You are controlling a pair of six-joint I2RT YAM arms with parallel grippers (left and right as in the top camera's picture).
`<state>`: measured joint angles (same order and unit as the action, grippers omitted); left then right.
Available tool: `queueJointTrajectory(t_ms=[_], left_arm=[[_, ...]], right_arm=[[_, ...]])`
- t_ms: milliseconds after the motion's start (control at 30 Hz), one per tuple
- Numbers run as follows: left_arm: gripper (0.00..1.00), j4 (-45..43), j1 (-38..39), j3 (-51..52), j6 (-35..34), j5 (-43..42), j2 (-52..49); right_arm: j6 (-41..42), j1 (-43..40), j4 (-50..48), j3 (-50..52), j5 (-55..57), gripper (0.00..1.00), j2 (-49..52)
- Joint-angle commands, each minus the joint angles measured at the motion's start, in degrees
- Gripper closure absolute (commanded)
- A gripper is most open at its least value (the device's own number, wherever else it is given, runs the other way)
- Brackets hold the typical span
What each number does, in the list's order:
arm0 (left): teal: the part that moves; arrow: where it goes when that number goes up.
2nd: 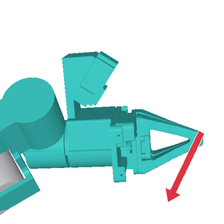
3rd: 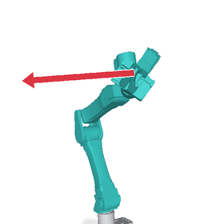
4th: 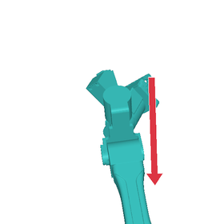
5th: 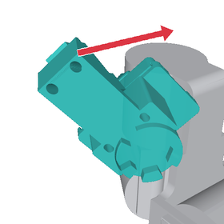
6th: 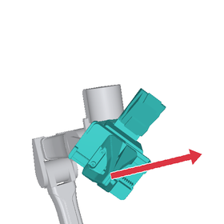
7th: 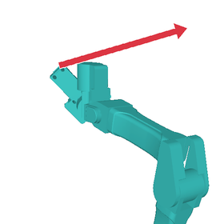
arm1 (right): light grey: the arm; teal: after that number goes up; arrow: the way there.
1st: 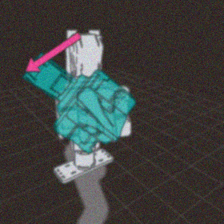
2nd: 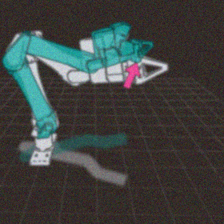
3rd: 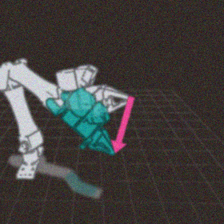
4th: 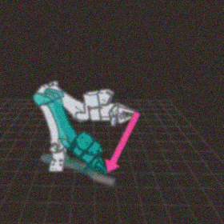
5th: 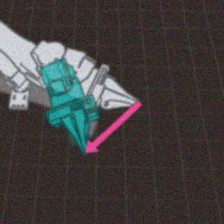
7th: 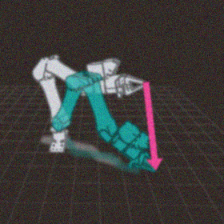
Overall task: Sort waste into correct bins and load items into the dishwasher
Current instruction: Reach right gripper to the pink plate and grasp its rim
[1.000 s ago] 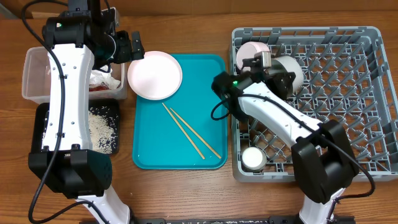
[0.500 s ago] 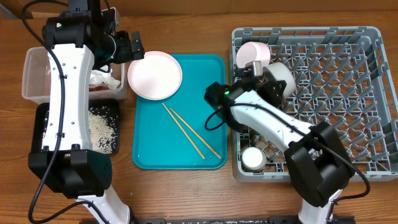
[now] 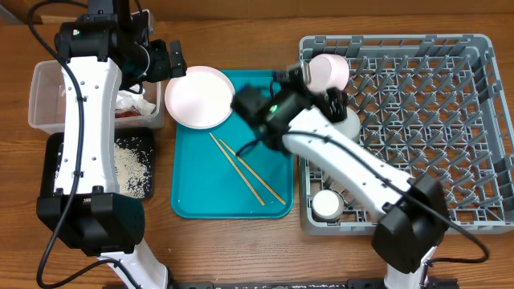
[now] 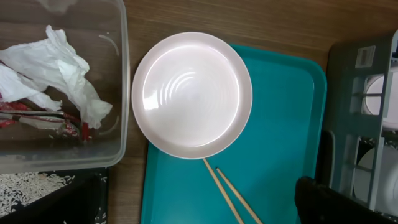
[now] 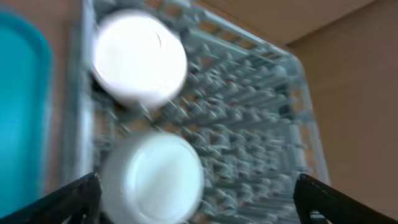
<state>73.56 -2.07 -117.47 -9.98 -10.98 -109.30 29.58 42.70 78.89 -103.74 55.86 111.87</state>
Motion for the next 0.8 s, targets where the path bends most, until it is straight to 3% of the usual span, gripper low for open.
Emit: queueJointTrajectory(t_ms=[0,133,200,467,767], left_arm=[[0.00,-0.07,0.17,-1.18,0.11,-0.44,0.44],[0.00,-0.07,0.17,-1.18,0.11,-0.44,0.44],[0.00,-0.07,0.17,-1.18,0.11,-0.44,0.44],[0.00,-0.07,0.17,-1.18,0.11,-0.44,0.44],[0.00,-0.07,0.17,-1.18,0.11,-0.44,0.44]], right_arm=[[-2.84,-5.27,-7.63,-6.67,-28.94,0.00,-0.74],[-2.12,-10.12,-17.27,-6.29,-54.77,0.00,-0.72],[-1.05,-10.64,-21.73,-5.70,-59.52,0.00,-0.68],[6.36,-8.94,-40.09,1.20,-61.07,0.14,1.51],[10.29,-7.39,-46.21,1.33,-64.08,0.26,14.36]])
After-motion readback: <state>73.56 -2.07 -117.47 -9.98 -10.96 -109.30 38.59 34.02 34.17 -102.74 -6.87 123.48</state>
